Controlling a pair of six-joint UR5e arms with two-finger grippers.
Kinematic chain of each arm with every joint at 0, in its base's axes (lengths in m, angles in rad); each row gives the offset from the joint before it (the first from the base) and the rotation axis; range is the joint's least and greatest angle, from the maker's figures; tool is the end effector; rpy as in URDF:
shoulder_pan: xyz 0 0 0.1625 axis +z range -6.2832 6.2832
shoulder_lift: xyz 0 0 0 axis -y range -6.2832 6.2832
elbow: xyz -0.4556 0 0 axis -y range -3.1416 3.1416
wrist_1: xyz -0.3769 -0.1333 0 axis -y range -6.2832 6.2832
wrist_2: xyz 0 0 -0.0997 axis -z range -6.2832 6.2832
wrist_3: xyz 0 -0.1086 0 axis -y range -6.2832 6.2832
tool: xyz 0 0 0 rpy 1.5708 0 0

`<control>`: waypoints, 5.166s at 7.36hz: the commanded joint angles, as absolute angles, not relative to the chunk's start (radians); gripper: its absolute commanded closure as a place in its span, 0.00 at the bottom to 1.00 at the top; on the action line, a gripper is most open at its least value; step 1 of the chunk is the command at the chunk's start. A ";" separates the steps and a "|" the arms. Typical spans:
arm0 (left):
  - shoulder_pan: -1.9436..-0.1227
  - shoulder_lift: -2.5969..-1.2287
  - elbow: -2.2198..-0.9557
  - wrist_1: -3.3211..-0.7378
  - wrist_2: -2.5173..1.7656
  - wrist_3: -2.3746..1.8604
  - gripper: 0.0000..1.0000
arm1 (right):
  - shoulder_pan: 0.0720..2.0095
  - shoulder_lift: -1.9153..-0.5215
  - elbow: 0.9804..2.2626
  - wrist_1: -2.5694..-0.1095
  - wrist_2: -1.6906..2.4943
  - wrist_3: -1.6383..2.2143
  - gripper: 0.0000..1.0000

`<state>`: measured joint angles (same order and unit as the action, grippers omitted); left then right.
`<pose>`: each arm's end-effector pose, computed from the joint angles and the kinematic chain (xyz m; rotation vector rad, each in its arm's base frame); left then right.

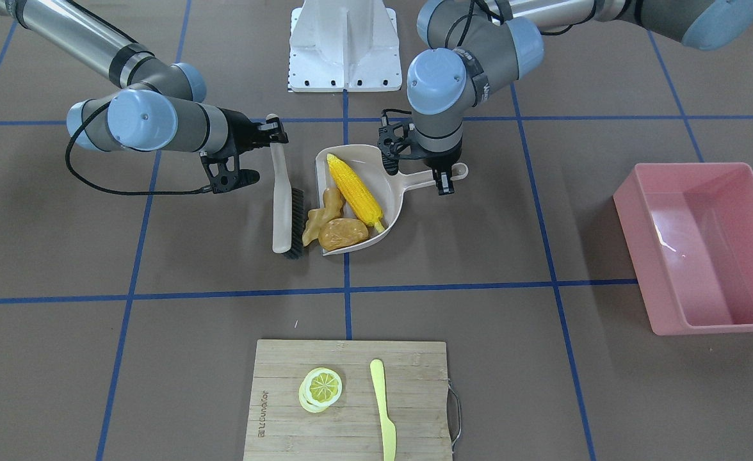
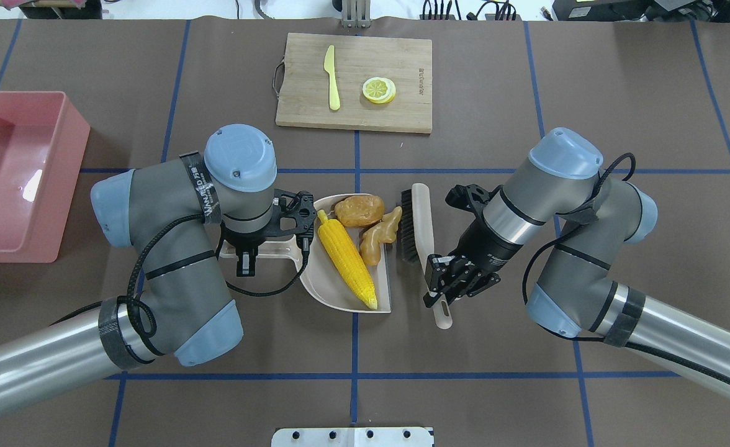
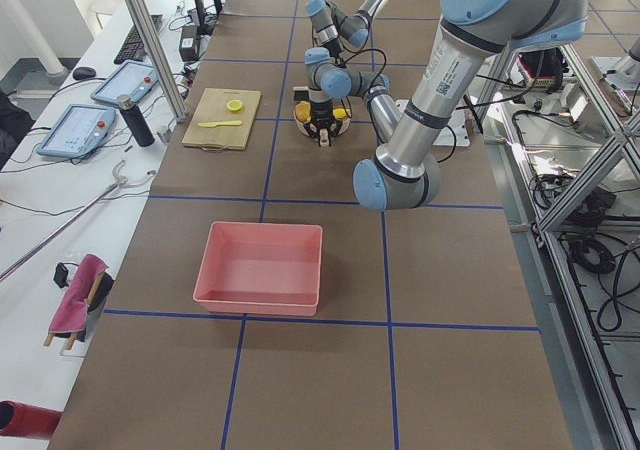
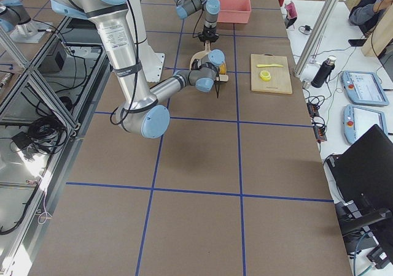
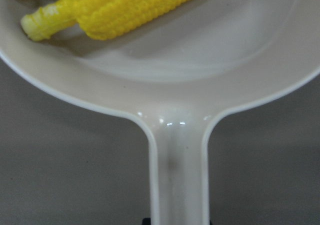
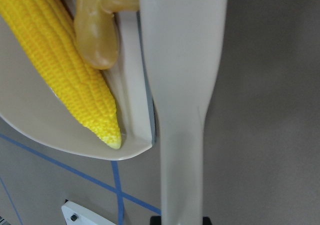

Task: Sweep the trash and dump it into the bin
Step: 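Pull the brush back and sweep the remaining ginger into the dustpan, then press the brush on the dustpan edge while the left gripper tilts the dustpan up, then carry the dustpan with the left gripper toward the pink bin while the right withdraws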

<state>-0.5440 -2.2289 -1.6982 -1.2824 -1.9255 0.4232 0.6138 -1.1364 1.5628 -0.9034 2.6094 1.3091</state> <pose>0.5335 -0.4344 0.2984 0.4041 0.5270 1.4902 -0.4918 -0.3951 0.3566 -0.4168 -1.2742 -0.2689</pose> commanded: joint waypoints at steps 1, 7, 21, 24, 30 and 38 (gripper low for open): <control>-0.545 -2.229 -1.700 -1.282 -1.927 0.423 1.00 | 0.583 -1.094 1.557 -0.904 2.586 1.364 1.00; -0.545 -2.223 -1.701 -1.282 -1.925 0.422 1.00 | 0.531 -1.048 1.559 -0.902 2.543 1.434 1.00; -0.617 -2.172 -1.733 -1.589 -1.927 0.273 1.00 | 0.620 -1.115 1.634 -0.969 2.623 1.450 1.00; -0.632 -2.152 -1.733 -1.649 -1.927 0.250 1.00 | 0.647 -1.123 1.667 -1.001 2.638 1.450 1.00; -0.635 -2.045 -1.838 -1.735 -1.927 0.218 1.00 | 0.675 -1.190 1.732 -1.012 2.640 1.450 1.00; -0.690 -1.881 -1.948 -2.046 -1.898 -0.197 1.00 | 0.931 -1.304 1.730 -1.012 2.632 1.335 1.00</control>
<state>-0.6842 -1.9211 -1.9064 -2.0315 -1.9182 -0.0953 0.8739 -1.2998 1.7301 -1.0136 2.6347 1.3759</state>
